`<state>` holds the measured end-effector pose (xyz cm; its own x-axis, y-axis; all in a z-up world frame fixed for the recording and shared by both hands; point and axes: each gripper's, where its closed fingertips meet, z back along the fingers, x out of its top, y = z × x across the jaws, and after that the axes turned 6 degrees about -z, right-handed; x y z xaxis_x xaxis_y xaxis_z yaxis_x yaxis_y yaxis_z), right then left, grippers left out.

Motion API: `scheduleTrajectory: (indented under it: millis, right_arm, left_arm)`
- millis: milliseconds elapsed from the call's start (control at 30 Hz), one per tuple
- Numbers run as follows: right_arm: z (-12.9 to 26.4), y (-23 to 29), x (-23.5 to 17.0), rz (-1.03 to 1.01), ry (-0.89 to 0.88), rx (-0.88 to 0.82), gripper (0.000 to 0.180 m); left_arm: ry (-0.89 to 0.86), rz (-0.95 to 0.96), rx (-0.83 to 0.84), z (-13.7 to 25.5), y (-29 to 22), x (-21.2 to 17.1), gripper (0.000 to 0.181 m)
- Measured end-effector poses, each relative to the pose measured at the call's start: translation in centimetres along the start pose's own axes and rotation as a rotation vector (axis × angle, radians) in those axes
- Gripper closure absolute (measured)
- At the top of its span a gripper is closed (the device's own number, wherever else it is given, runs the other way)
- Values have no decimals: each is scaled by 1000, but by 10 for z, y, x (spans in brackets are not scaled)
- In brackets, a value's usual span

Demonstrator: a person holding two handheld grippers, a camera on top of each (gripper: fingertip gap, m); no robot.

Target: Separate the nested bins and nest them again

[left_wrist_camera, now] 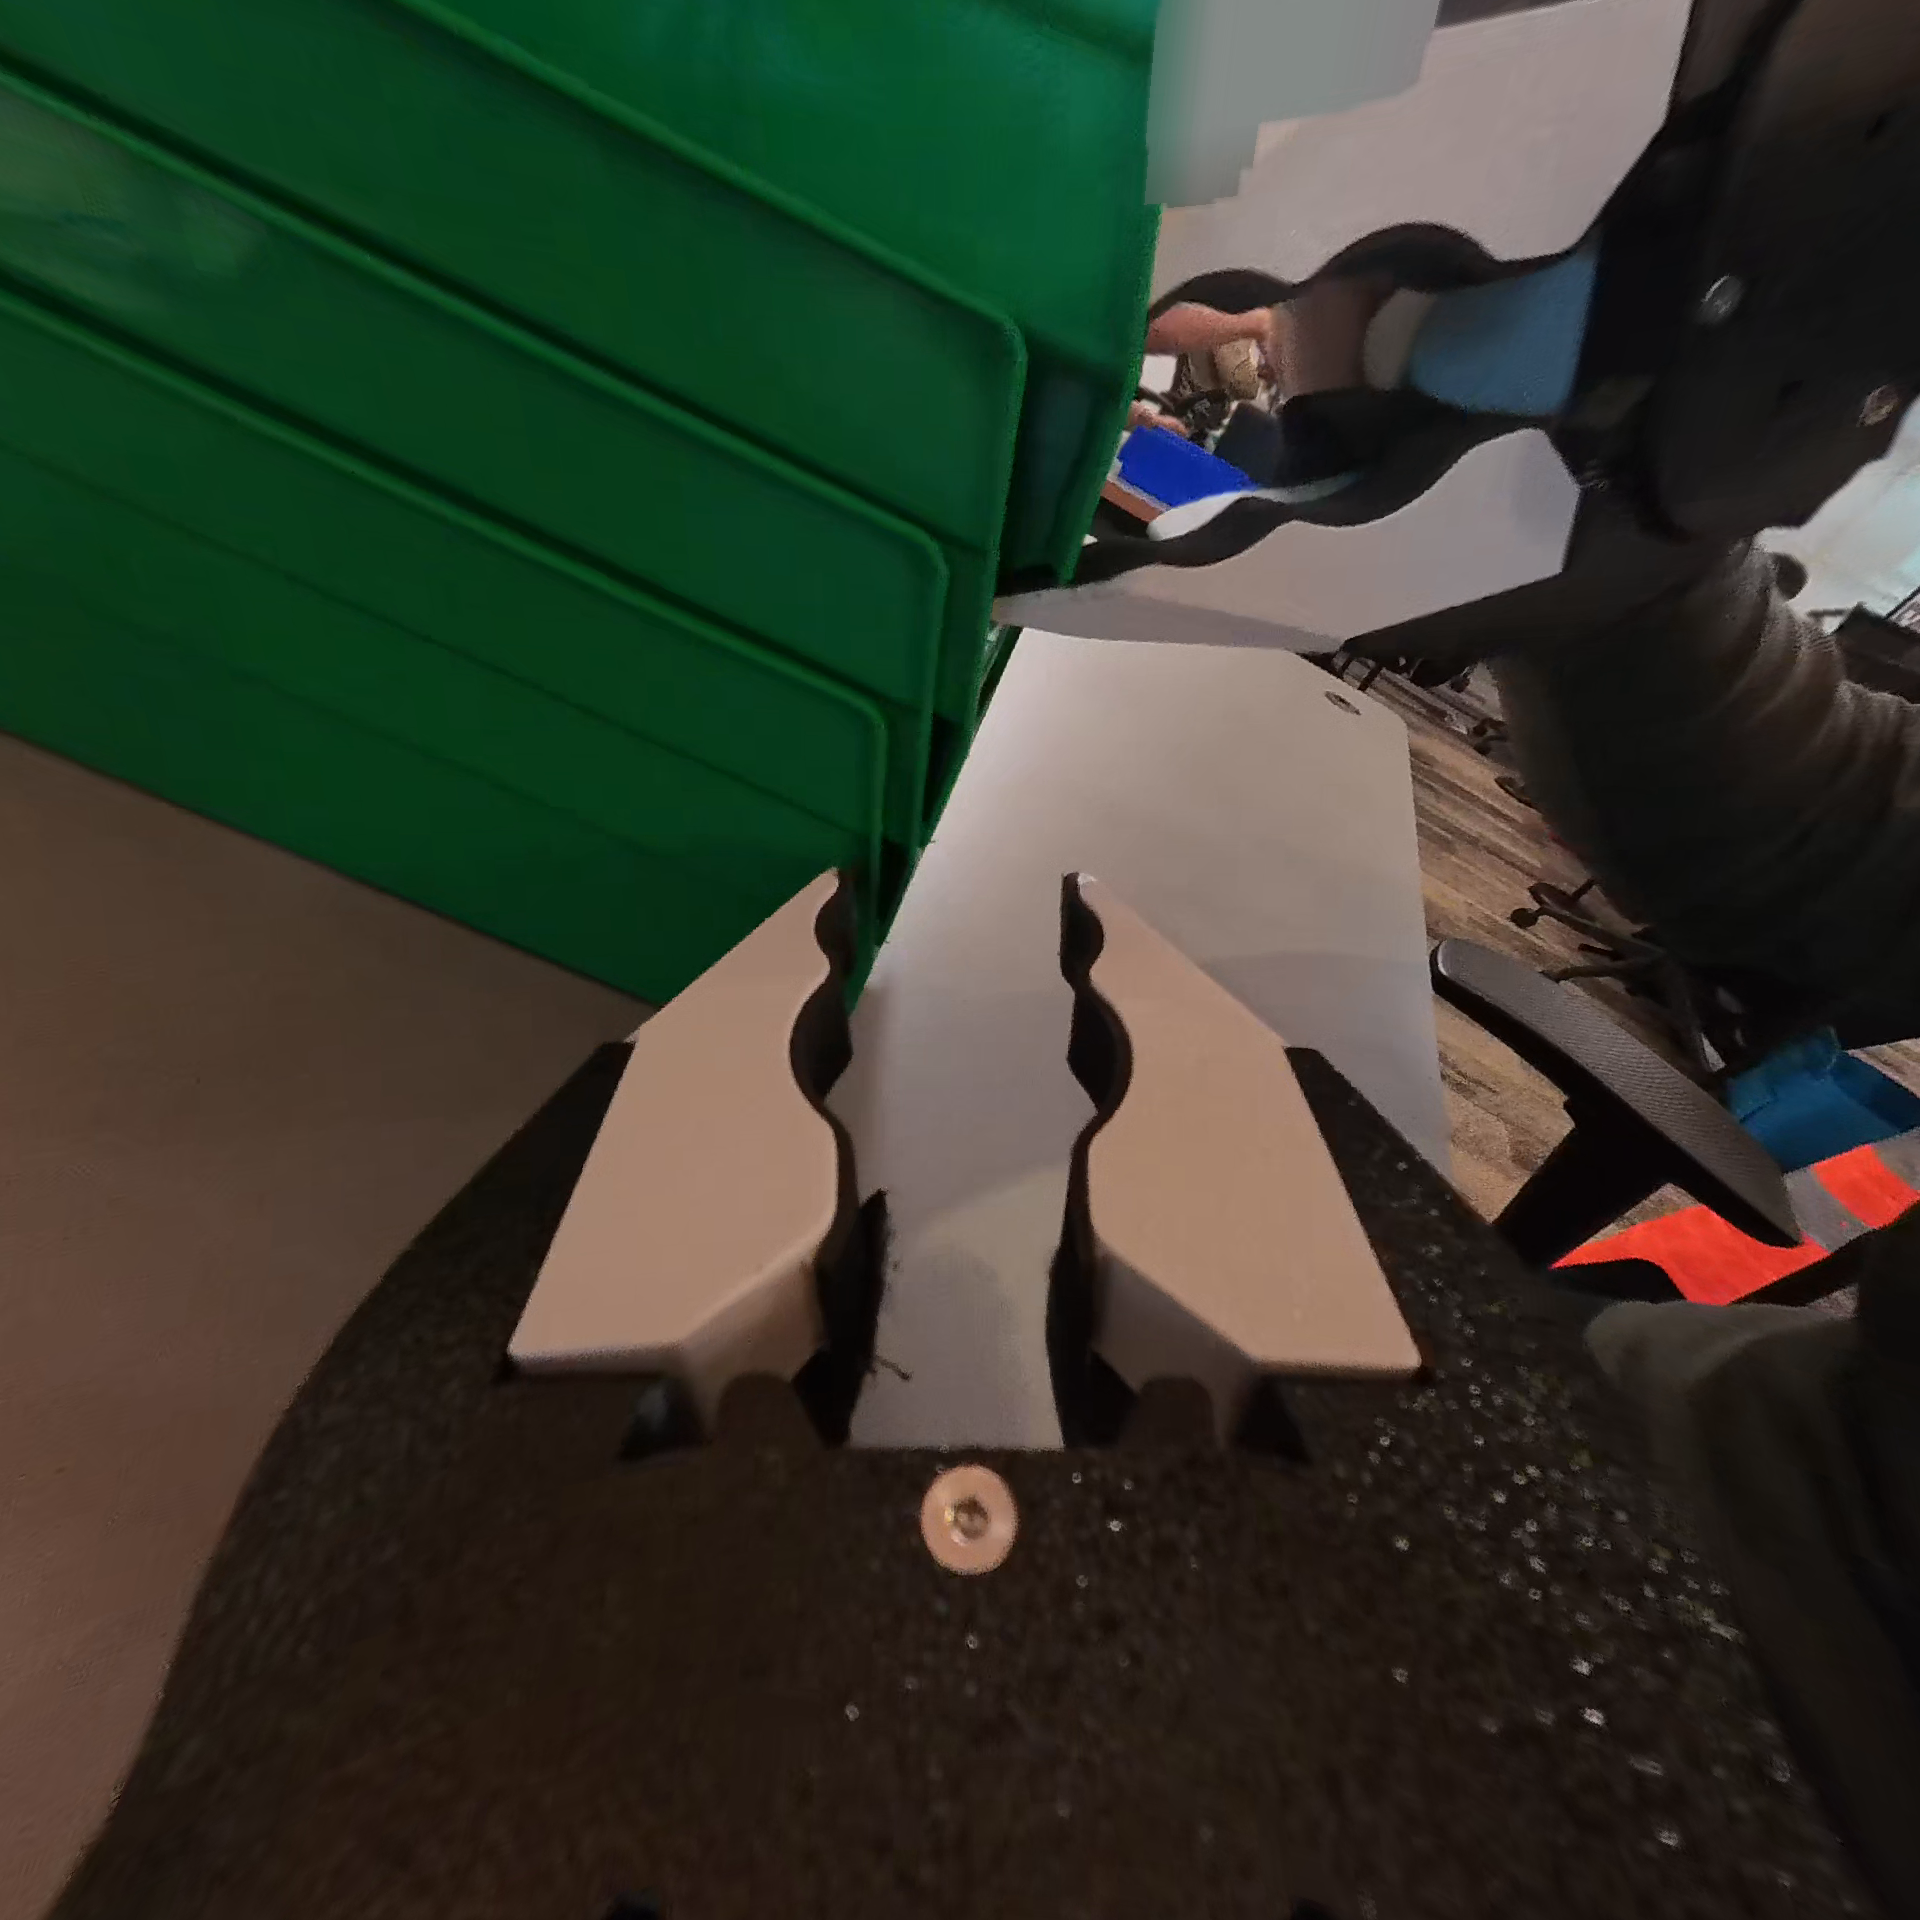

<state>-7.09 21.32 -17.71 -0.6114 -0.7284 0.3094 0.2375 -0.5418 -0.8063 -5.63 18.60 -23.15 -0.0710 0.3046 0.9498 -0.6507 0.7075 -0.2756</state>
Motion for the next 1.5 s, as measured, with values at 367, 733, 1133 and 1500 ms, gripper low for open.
scheduleTrajectory:
  millis: [367, 733, 1133, 1500]
  right_arm:
    - [30, -27, 6, -384, -102, -27, 112]
    - [10, -82, -59, -1053, 178, 43, 128]
    - [-12, -128, -28, -1310, 243, 236, 35]
    - [-67, -88, -65, -1299, 817, 358, 51]
  left_arm:
    - [-84, -22, 8, 6, 2, 14, 128]
    - [-269, -115, 127, 32, 11, 46, 118]
    - [-331, -92, 236, 48, 28, 53, 117]
    - [-352, -143, 340, 57, 36, 58, 105]
